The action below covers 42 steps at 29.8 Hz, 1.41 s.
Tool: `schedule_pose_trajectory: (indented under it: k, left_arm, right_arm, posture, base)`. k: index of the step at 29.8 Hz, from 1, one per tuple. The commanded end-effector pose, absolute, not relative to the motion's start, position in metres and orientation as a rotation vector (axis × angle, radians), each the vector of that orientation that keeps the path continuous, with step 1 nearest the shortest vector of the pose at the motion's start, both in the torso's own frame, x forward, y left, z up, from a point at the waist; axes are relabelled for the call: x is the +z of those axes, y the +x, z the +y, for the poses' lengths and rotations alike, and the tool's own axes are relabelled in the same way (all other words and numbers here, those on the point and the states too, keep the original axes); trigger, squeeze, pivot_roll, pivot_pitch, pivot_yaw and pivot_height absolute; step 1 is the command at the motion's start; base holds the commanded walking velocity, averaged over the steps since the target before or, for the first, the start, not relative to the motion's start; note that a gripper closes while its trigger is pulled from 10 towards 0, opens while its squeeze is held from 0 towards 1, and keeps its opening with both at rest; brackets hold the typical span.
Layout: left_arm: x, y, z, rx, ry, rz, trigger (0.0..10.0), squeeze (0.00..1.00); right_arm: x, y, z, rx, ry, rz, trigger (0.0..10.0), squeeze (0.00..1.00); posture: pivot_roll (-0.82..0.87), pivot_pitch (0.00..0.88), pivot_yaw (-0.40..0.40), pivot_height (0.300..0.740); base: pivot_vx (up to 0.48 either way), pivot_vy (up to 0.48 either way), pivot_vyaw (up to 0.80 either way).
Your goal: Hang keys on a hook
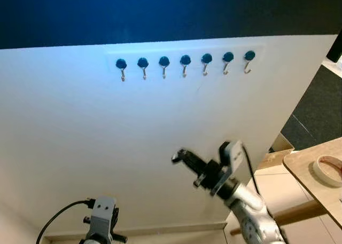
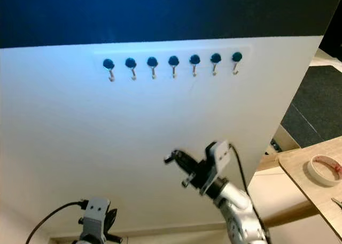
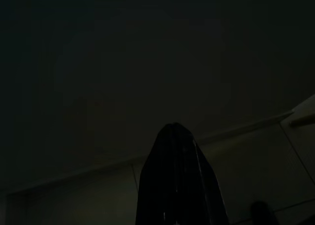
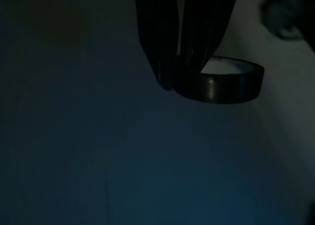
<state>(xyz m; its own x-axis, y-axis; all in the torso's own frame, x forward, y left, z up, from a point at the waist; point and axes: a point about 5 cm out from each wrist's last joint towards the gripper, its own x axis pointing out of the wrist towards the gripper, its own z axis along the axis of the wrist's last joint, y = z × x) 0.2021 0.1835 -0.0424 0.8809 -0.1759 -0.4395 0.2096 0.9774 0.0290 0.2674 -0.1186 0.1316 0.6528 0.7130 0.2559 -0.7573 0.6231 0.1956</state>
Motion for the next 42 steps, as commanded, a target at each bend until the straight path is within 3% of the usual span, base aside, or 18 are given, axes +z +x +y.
schedule_pose_trajectory:
  k: [1,19,31,36,42]
  left_arm:
    - [-0.042,0.202,0.183,-0.193,0.066,0.439,10.0,0.05]
    - [-0.031,0.216,0.174,-0.209,0.048,0.38,10.0,0.05]
    - [-0.029,0.218,0.165,-0.237,0.049,0.365,10.0,0.05]
    - [-0.029,0.218,0.163,-0.245,0.049,0.364,10.0,0.06]
    - [-0.026,0.22,0.16,-0.264,0.039,0.351,10.0,0.06]
  right_arm:
    - [0.15,0.27,-0.121,0.866,0.414,-0.195,10.0,0.0]
    - [0.234,0.267,-0.141,0.991,0.835,-0.412,10.0,0.0]
    - [0.238,0.296,-0.159,0.541,0.801,-0.39,10.0,0.0]
    - [0.236,0.297,-0.161,0.484,0.771,-0.386,10.0,0.0]
    - [0.225,0.292,-0.147,0.53,0.562,-0.313,10.0,0.0]
  posture:
    - [0.02,0.046,0.019,0.74]
    - [0.02,0.03,0.023,0.74]
    - [0.01,0.037,0.02,0.74]
    - [0.02,0.045,0.02,0.74]
    - [0.01,0.051,0.024,0.74]
  base:
    - [0.0,0.0,0.0]
    - [0.0,0.0,0.0]
    - [0.0,0.0,0.0]
    - [0.0,0.0,0.0]
    - [0.0,0.0,0.0]
